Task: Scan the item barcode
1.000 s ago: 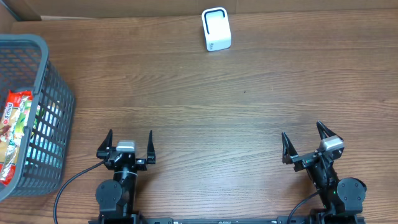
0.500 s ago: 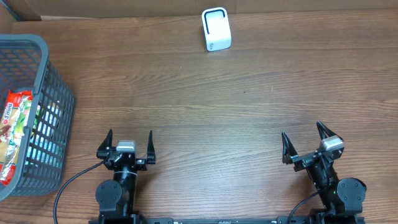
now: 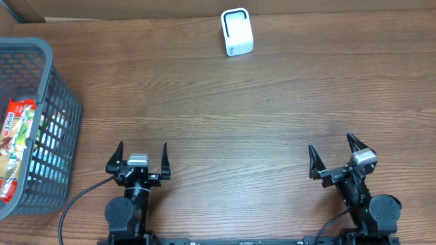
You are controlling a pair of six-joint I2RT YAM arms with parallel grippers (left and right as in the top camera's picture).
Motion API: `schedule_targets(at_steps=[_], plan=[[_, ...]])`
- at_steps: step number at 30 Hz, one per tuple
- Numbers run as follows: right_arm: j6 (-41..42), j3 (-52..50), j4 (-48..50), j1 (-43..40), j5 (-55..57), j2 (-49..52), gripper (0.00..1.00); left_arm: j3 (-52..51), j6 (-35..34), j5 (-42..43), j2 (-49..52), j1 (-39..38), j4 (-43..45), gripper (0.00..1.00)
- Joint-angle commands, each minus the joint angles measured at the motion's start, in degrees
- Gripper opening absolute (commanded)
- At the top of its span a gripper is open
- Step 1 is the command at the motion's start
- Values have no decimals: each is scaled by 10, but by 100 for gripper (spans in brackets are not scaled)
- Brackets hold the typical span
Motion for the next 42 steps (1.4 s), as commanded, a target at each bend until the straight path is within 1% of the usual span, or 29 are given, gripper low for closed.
schedule_targets(at_steps=[1,5,7,9,15,19,23,27,33,36,41,42], plan=[[-2,-6,3,4,-2,-5,100,-3,-2,3,-5,-2,1,100],[-2,-6,3,4,-2,-5,100,-3,-2,2,-5,-3,1,100],[-2,-6,3,4,-2,-5,100,-3,-38,2,-3,-3,1,100],[-2,-6,3,4,-2,-5,100,-3,-38,2,-3,-3,6,100],[-2,-6,3,4,-2,-5,100,7,-41,44,-3,-3,-1,99],[-2,-6,3,4,-2,-5,100,49,-42,58,2,-3,-26,100],[-2,-6,3,4,-2,-5,100,122,-46,58,32,-3,-53,100],[-2,-6,3,4,-2,-5,100,216,-63,70,93,-3,-94,100],[-2,-6,3,4,-2,-5,100,404,-65,126,240,-3,-193,100],[-2,-6,3,4,-2,-5,100,540,-67,151,339,-3,-292,100],[-2,-6,3,4,-2,-5,100,850,-66,163,537,-3,-544,100],[-2,-6,3,4,-2,-5,100,902,-66,163,568,-3,-580,100]])
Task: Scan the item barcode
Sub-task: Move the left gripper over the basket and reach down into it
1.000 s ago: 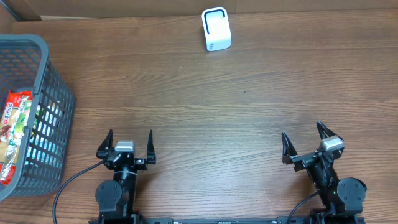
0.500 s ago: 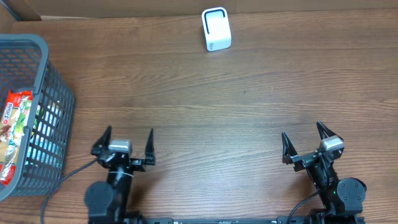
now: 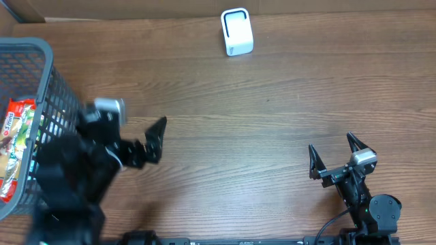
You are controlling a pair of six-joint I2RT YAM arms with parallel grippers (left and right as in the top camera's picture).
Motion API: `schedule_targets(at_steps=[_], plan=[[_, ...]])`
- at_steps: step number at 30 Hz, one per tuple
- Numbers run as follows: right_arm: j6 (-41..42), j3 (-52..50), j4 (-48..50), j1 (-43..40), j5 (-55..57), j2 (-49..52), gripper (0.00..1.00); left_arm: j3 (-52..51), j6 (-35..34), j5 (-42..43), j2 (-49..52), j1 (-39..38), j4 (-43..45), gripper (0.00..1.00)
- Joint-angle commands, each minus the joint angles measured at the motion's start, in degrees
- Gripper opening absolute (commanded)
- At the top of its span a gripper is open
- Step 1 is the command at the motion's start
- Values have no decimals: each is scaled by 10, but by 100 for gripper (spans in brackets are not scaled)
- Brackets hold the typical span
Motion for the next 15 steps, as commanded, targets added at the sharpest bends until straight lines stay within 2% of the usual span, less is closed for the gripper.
schedule_targets(at_steps=[1,5,6,11,15], plan=[[-2,-6,4,4,-2,-5,100,201,-4,24,113,-1,-99,100],[-2,-6,4,4,-2,-5,100,403,-5,26,225,-1,-198,100],[-2,-6,4,4,-2,-5,100,425,-5,26,238,-1,-208,100],[-2,-6,4,4,-2,-5,100,442,-2,35,252,-1,-231,100],[-2,-6,4,4,-2,-5,100,442,-37,-50,257,-1,-267,100]])
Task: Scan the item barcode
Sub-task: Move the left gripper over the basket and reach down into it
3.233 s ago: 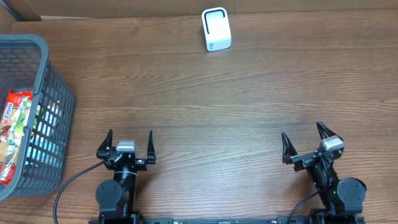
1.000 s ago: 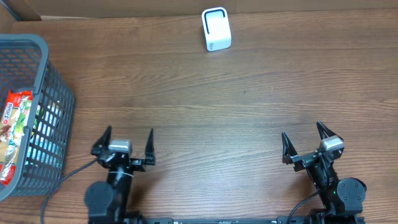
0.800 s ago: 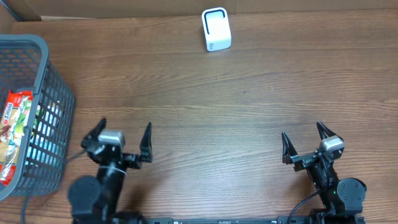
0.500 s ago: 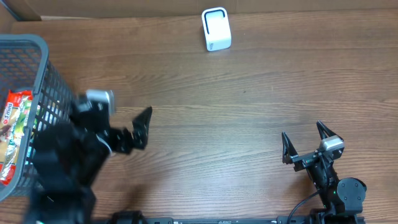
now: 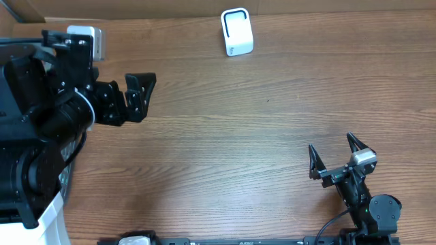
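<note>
The white barcode scanner (image 5: 237, 32) stands upright at the table's far edge, right of centre. My left arm is raised close to the overhead camera, over the left side of the table. Its left gripper (image 5: 139, 94) points right, open, with nothing between its fingers. The arm covers most of the grey mesh basket (image 5: 68, 170), and the packets inside are hidden. My right gripper (image 5: 331, 144) rests open near the front right of the table, fingers pointing away from me and holding nothing.
A cardboard wall (image 5: 136, 8) runs along the back edge of the wooden table (image 5: 259, 122). The bulky black left arm (image 5: 41, 122) blocks the view of the table's left side.
My left arm has risen and moved further back and left, so its gripper now sits higher in the view. It now hides the basket's contents. The right arm has not moved.
Both grippers rested open at the table's front edge, with snack packets visible in the basket at the left. Then the left arm was lifted and blurred beside the basket. Now it looms over the basket, gripper still holding nothing.
</note>
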You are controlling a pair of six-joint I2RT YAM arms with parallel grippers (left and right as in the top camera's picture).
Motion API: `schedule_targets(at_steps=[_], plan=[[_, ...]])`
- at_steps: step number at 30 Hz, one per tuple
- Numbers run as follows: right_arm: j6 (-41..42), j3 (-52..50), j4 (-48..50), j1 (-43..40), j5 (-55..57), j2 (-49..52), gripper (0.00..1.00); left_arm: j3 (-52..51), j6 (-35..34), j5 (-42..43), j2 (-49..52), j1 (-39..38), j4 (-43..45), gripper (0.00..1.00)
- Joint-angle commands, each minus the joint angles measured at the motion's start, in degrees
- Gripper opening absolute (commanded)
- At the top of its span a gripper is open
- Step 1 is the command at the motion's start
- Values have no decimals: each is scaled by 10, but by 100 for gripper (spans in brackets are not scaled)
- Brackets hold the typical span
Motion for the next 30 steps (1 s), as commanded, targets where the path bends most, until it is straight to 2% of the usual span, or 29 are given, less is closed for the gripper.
schedule_targets(at_steps=[1,11,18,25,30], plan=[[-2,-6,3,4,-2,-5,100,11,-41,-78,6,-1,-23,100],[-2,-6,3,4,-2,-5,100,11,-73,-175,40,0,-49,100],[-2,-6,3,4,-2,-5,100,12,-91,-188,60,15,-39,100],[-2,-6,3,4,-2,-5,100,36,-99,-191,60,78,-14,100],[-2,-6,3,4,-2,-5,100,66,-123,-191,60,176,-13,100]])
